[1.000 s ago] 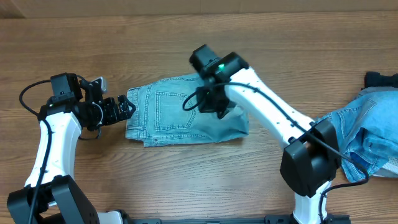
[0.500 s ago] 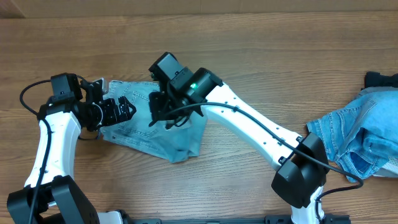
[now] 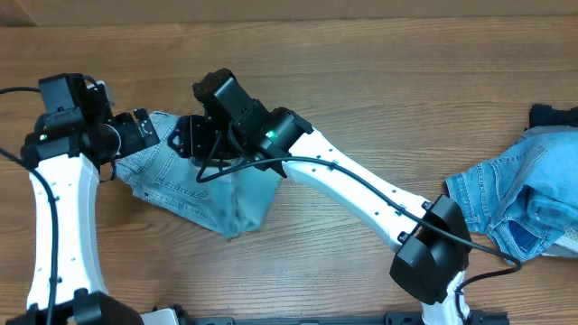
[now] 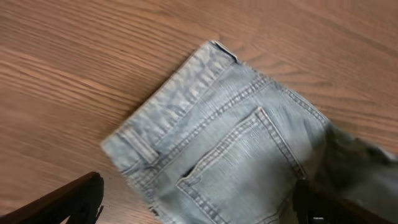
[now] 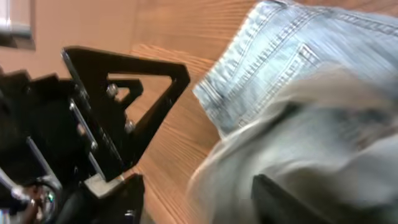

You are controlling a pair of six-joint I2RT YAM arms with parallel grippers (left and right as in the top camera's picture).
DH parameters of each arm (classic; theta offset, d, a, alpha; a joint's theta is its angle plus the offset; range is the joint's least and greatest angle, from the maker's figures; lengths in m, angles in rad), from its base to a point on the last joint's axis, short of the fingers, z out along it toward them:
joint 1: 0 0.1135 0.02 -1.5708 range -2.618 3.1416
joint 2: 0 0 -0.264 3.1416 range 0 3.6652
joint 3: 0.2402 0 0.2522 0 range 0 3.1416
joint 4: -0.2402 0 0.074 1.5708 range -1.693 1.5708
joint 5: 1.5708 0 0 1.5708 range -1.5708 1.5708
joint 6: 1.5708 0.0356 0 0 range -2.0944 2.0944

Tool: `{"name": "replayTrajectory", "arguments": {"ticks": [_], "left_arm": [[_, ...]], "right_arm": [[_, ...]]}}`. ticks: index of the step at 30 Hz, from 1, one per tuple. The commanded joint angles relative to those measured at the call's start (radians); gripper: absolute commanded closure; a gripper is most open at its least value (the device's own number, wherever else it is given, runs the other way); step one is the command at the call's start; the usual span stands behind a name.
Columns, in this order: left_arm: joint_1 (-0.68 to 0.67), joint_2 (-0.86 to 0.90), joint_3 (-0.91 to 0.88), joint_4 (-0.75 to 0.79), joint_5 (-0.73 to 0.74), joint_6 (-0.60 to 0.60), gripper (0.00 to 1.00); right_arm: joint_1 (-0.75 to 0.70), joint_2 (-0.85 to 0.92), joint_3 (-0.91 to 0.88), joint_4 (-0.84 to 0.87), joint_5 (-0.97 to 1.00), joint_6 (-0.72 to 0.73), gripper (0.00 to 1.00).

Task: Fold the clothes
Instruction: 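Lift the right end with the right gripper and fold it over toward the left gripper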

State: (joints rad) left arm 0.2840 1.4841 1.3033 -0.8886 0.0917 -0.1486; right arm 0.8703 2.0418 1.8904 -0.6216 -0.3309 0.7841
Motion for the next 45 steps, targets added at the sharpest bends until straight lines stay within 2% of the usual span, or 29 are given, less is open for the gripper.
{"name": "replayTrajectory", "arguments": {"ticks": [1, 3, 4, 5, 8, 11, 14, 16, 20, 24, 25, 26, 27, 28, 31, 33, 34, 36, 38, 39, 40, 42, 45], "left_arm": [[0.006, -0.041, 0.029, -0.009, -0.066, -0.016, 0.0], [0.006, -0.042, 0.029, -0.022, -0.066, -0.016, 0.0], [0.006, -0.042, 0.029, -0.025, -0.066, -0.016, 0.0], [0.006, -0.043, 0.029, -0.027, -0.066, -0.015, 0.0], [0.006, -0.043, 0.029, -0.027, -0.065, -0.011, 0.0], [0.003, -0.043, 0.029, -0.026, 0.009, 0.034, 0.0], [0.004, -0.043, 0.029, -0.027, 0.009, 0.033, 0.0], [0.005, -0.043, 0.029, -0.027, -0.015, 0.031, 0.0], [0.019, -0.043, 0.029, -0.027, -0.195, -0.048, 0.0], [0.05, -0.043, 0.029, -0.027, -0.18, -0.075, 0.0], [0.05, -0.043, 0.029, -0.028, -0.083, -0.007, 0.0], [0.039, -0.043, 0.029, -0.027, 0.095, 0.177, 0.0], [0.021, -0.043, 0.029, -0.026, 0.184, 0.253, 0.0], [0.008, -0.044, 0.029, -0.022, 0.209, 0.264, 0.0], [-0.06, -0.044, 0.029, -0.025, 0.289, 0.329, 0.0], [-0.111, -0.042, 0.029, -0.017, 0.357, 0.309, 0.0], [-0.137, -0.042, 0.029, -0.016, 0.406, 0.25, 0.0], [-0.176, -0.035, 0.028, -0.021, 0.409, 0.238, 0.0], [-0.23, -0.019, 0.027, -0.027, 0.407, 0.252, 0.0], [-0.269, -0.002, 0.027, -0.016, 0.407, 0.27, 0.0], [-0.317, 0.025, 0.027, 0.004, 0.395, 0.287, 0.07], [-0.394, 0.096, 0.027, 0.041, 0.317, 0.28, 0.13], [-0.422, 0.222, 0.027, 0.055, 0.285, 0.282, 0.14]], "right_arm": [[0.0, 0.036, 0.014, 0.024, -0.041, -0.083, 0.27], [-0.005, 0.031, 0.023, 0.021, -0.041, -0.116, 0.2], [-0.019, 0.014, 0.035, -0.012, -0.011, -0.164, 0.12], [-0.034, -0.004, 0.045, -0.051, 0.036, -0.165, 0.08], [-0.127, -0.118, 0.082, -0.275, 0.26, -0.183, 0.0], [-0.219, -0.126, 0.058, -0.41, 0.216, -0.158, 0.0], [-0.205, -0.039, -0.001, -0.307, 0.032, -0.126, 0.01], [-0.164, 0.031, -0.005, -0.256, -0.006, -0.098, 0.05], [-0.091, 0.082, -0.005, -0.235, 0.026, -0.046, 0.07], [-0.038, 0.105, -0.005, -0.237, 0.137, 0.013, 0.07], [-0.035, 0.111, -0.005, -0.246, 0.184, -0.002, 0.07], [-0.042, 0.105, 0.002, -0.275, 0.27, -0.006, 0.06], [-0.075, 0.09, 0.03, -0.333, 0.315, -0.006, 0.02], [-0.101, 0.08, 0.042, -0.36, 0.315, -0.006, 0.0], [-0.277, 0.01, 0.063, -0.489, 0.315, -0.006, 0.0], [-0.442, -0.04, 0.063, -0.56, 0.306, -0.01, 0.0], [-0.551, -0.065, 0.063, -0.579, 0.241, -0.072, 0.0], [-0.718, -0.081, 0.063, -0.601, 0.071, -0.191, 0.0], [-0.816, -0.081, 0.061, -0.627, 0.018, -0.229, 0.0], [-0.85, -0.081, 0.061, -0.641, 0.016, -0.245, 0.0], [-0.866, -0.081, 0.061, -0.65, 0.013, -0.258, 0.0], [-0.896, -0.081, 0.061, -0.675, 0.014, -0.298, 0.0], [-0.9, -0.081, 0.061, -0.699, 0.015, -0.348, 0.0]]}}
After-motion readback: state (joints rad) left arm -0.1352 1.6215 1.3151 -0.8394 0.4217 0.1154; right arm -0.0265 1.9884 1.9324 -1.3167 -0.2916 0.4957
